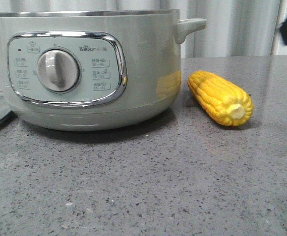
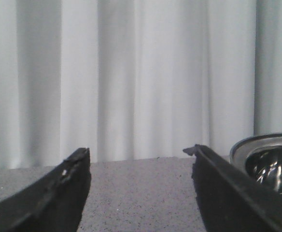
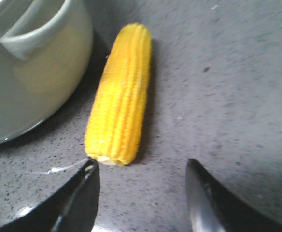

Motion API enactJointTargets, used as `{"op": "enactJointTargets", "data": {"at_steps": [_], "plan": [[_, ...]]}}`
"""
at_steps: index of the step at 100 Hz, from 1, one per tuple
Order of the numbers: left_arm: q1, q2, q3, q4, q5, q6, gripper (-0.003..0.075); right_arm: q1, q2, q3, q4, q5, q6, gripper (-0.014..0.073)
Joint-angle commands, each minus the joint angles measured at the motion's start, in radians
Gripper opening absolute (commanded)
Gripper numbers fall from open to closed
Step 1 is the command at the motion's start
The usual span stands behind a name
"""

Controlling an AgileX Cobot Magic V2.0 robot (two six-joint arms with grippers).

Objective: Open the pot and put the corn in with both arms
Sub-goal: 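Lower the right gripper over the yellow corn cob and close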

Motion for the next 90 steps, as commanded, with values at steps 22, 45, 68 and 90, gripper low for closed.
{"op": "enactJointTargets", "data": {"at_steps": [22,45,68,90], "plan": [[0.001,-0.128,-0.034,-0.001,0.016,-0.009,0.0410,0.041,0.331,-0.240,0.015,0.056,-0.004,0.0322],[0.001,-0.142,-0.034,-0.001,0.036,-0.009,0.0410,0.042,0.472,-0.304,0.064,0.092,-0.004,0.0322],[0.001,-0.142,-0.034,-0.001,0.034,-0.009,0.0410,0.042,0.503,-0.307,0.064,0.117,-0.004,0.0143],[0.001,-0.142,-0.034,-0.001,0.034,-0.009,0.0410,0.038,0.499,-0.307,0.059,0.173,-0.001,-0.0071]]}}
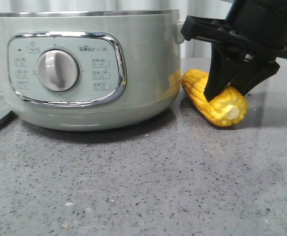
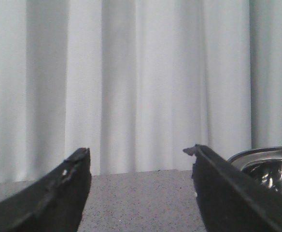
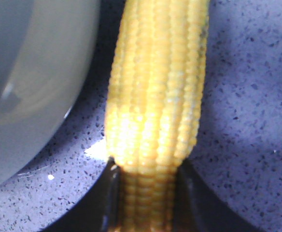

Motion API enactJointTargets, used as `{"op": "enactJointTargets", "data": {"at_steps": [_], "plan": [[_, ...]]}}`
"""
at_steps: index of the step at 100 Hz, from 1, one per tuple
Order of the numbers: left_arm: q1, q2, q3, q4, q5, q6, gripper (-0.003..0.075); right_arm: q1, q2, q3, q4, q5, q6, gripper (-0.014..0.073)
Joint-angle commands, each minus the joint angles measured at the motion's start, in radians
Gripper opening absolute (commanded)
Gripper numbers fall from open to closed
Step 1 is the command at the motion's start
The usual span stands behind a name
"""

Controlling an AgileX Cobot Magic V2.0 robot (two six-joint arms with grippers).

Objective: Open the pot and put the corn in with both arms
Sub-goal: 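Lower the right gripper over the yellow corn cob and close, then lift the corn cob with the right gripper over the open pot, then lower the corn into the pot and open the right gripper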

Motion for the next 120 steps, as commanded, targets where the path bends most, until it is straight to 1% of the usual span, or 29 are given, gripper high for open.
{"op": "enactJointTargets", "data": {"at_steps": [1,15,29,37,48,62,75,88,99,104,109,116,120], "plan": [[0.001,-0.003,-0.034,-0.003,-0.063,-0.009,0.0410,-0.009,-0.021,-0.017,-0.015,0.043,0.002,-0.0071],[0.001,-0.003,-0.034,-0.003,-0.063,-0.009,0.0410,-0.044,-0.081,-0.017,-0.021,0.064,0.027,-0.0071],[0.001,-0.003,-0.034,-0.003,-0.063,-0.009,0.0410,-0.100,-0.193,-0.017,-0.030,0.097,0.032,-0.0071],[0.001,-0.003,-0.034,-0.003,-0.063,-0.009,0.0410,-0.129,-0.264,-0.017,-0.032,0.088,0.032,-0.0071],[0.001,-0.003,-0.034,-0.003,-0.063,-0.009,0.0410,-0.126,-0.337,-0.027,-0.023,0.058,0.002,-0.0071],[0.001,-0.003,-0.034,-0.003,-0.063,-0.009,0.0410,-0.061,-0.353,-0.101,-0.012,0.050,-0.014,-0.0071],[0.001,-0.003,-0.034,-0.003,-0.063,-0.009,0.0410,0.055,-0.329,-0.182,-0.010,-0.012,-0.032,-0.0071],[0.001,-0.003,-0.034,-0.003,-0.063,-0.009,0.0410,0.181,-0.251,-0.260,-0.010,-0.103,-0.032,-0.0072],[0.001,-0.003,-0.034,-0.003,-0.065,-0.009,0.0410,0.248,-0.149,-0.347,-0.010,-0.133,-0.032,-0.0071],[0.001,-0.003,-0.034,-0.003,-0.065,-0.009,0.0410,0.261,-0.093,-0.387,-0.013,-0.133,-0.034,-0.0053],[0.001,-0.003,-0.034,-0.003,-0.065,-0.009,0.0410,0.270,-0.051,-0.418,-0.017,-0.133,-0.034,-0.0005],[0.001,-0.003,-0.034,-0.003,-0.065,-0.009,0.0410,0.270,-0.002,-0.454,-0.017,-0.133,-0.034,0.0110],[0.001,-0.003,-0.034,-0.003,-0.065,-0.009,0.0410,0.270,0.017,-0.472,-0.017,-0.126,-0.034,0.0196]]}}
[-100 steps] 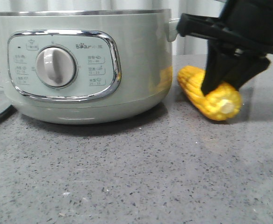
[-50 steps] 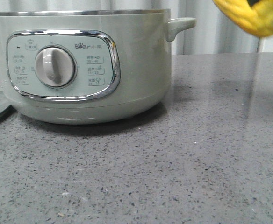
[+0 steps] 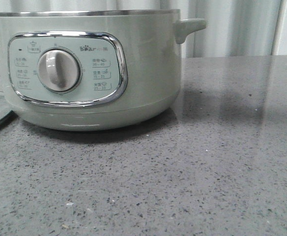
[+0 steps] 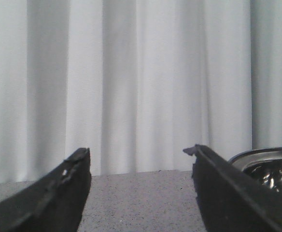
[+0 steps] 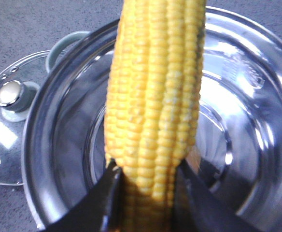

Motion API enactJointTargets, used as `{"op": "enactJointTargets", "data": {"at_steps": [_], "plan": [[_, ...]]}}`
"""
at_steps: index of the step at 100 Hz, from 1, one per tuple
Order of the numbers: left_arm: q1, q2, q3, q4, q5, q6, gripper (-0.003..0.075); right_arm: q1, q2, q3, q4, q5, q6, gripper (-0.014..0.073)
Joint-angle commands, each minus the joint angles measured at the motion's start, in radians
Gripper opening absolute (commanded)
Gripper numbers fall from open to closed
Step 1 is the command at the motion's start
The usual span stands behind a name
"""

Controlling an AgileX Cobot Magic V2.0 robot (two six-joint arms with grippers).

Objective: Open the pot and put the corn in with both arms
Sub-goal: 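Lower the corn into the pot and open the right gripper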

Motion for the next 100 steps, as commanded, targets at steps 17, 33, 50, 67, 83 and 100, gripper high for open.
{"op": "enactJointTargets", "data": {"at_steps": [17,33,50,67,83,100], "plan": [[0.001,-0.001,-0.034,-0.003,-0.065,-0.009,0.0410,-0.001,0.029,-0.088,0.011,-0.069,-0.012,0.0406],[0.001,-0.001,-0.034,-0.005,-0.065,-0.009,0.0410,-0.001,0.029,-0.088,0.011,-0.069,-0.012,0.0405],[0.001,-0.001,-0.034,-0.005,-0.065,-0.009,0.0410,-0.001,0.027,-0.088,0.011,-0.052,-0.012,0.0401],[0.001,-0.001,-0.034,-0.005,-0.065,-0.011,0.0383,-0.001,-0.009,-0.088,-0.019,-0.014,-0.012,0.0192],[-0.001,-0.004,-0.034,0.009,-0.062,-0.016,0.0183,-0.001,-0.080,-0.081,-0.099,0.039,-0.012,-0.0071],[-0.014,-0.051,-0.034,0.076,-0.029,-0.017,-0.0020,-0.001,-0.201,0.012,-0.167,0.034,-0.012,-0.0067]]}}
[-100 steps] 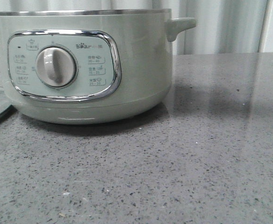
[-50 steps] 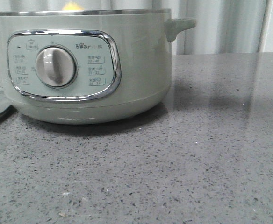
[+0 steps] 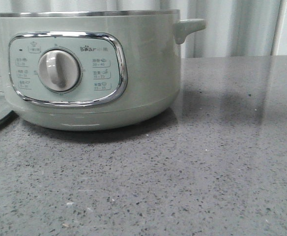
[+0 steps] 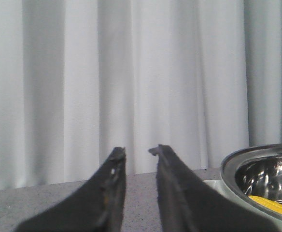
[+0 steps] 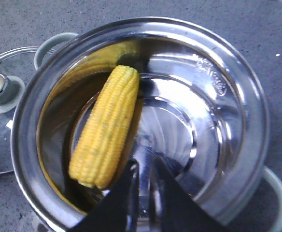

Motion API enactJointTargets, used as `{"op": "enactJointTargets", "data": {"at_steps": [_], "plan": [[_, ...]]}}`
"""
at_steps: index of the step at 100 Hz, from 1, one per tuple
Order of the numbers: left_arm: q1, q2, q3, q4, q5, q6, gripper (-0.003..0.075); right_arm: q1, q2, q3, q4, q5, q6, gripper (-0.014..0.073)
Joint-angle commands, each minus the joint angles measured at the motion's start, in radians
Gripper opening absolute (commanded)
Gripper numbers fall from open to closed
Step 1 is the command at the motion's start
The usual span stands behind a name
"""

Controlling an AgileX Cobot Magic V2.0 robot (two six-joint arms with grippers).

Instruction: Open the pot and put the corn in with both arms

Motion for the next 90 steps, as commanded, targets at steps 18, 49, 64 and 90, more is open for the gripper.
{"op": "enactJointTargets", "data": {"at_steps": [18,49,64,90], "plan": [[-0.049,-0.116,-0.034,0.017,0.082,-0.073,-0.0020,-0.001,-0.286,0.259,-0.107,-0.225,-0.012,-0.0067],[-0.100,-0.313,-0.034,0.017,0.318,-0.081,-0.0020,-0.001,-0.635,0.757,-0.242,-0.687,-0.012,-0.0067],[-0.105,-0.414,-0.028,0.017,0.457,-0.081,-0.0020,-0.002,-0.785,0.941,-0.248,-0.818,-0.012,-0.0067],[-0.105,-0.582,0.044,0.005,0.468,-0.081,-0.0020,-0.002,-1.025,1.185,-0.248,-0.974,-0.012,-0.0067]]}}
